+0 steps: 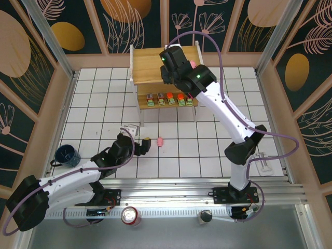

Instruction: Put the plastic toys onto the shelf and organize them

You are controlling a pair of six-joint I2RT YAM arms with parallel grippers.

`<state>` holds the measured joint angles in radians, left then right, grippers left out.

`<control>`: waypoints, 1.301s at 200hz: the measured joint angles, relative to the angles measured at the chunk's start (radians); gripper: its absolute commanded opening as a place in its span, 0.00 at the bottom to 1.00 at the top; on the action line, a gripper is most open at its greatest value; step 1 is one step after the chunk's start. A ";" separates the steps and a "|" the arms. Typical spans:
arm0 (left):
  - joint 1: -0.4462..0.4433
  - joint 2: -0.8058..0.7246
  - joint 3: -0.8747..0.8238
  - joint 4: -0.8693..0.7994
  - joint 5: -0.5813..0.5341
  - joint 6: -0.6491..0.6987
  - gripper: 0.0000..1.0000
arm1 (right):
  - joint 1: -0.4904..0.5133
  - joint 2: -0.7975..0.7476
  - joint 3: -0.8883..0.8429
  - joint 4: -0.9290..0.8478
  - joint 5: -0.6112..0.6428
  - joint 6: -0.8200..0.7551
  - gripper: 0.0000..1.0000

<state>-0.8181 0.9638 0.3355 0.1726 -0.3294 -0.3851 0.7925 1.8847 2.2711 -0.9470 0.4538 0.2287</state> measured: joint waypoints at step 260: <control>0.000 0.052 0.001 0.003 0.004 0.000 0.92 | 0.010 -0.108 0.003 0.003 0.041 -0.040 0.54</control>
<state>-0.8181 1.0161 0.3363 0.1753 -0.3256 -0.3851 0.8028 1.7771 2.2745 -0.9436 0.4950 0.1890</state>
